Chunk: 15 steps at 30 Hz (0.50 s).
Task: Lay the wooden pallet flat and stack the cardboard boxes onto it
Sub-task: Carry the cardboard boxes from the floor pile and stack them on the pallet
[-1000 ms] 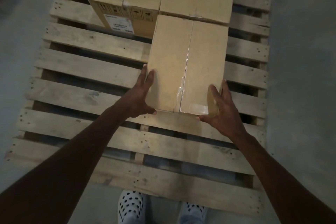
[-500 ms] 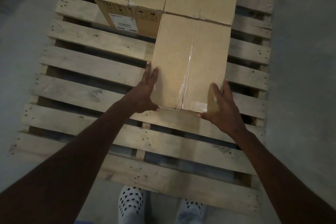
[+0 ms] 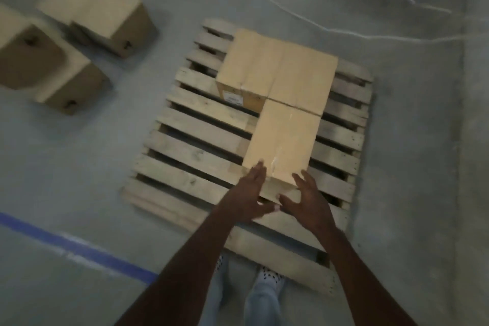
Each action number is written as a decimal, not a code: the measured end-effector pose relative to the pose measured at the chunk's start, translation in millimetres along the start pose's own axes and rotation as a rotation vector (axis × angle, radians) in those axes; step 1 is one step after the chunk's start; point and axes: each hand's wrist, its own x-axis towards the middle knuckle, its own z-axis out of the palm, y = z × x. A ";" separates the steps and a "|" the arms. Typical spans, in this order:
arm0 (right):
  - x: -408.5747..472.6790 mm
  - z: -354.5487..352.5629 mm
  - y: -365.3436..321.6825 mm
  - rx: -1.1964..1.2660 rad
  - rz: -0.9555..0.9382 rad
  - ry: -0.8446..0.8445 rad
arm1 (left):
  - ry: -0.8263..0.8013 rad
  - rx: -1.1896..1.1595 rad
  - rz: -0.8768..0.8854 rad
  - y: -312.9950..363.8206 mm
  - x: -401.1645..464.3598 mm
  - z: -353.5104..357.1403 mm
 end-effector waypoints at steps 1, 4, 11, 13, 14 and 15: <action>-22.3 -10.9 -17.6 0.011 -0.030 0.023 | 0.011 0.037 0.014 11.1 -28.1 -6.9; -80.9 -39.9 -69.9 0.044 -0.123 0.035 | 0.079 0.064 0.013 38.7 -100.8 -29.4; -185.6 -66.0 -155.7 0.071 -0.216 0.011 | 0.251 -0.028 -0.061 65.2 -238.2 -69.2; -205.9 -65.7 -174.9 0.041 -0.240 0.024 | 0.285 -0.026 -0.072 58.1 -267.8 -77.5; -214.7 -63.3 -184.2 0.029 -0.247 0.031 | 0.301 -0.030 -0.078 52.0 -280.8 -81.6; -223.1 -59.8 -193.5 0.019 -0.248 0.036 | 0.320 -0.034 -0.085 44.3 -293.0 -85.1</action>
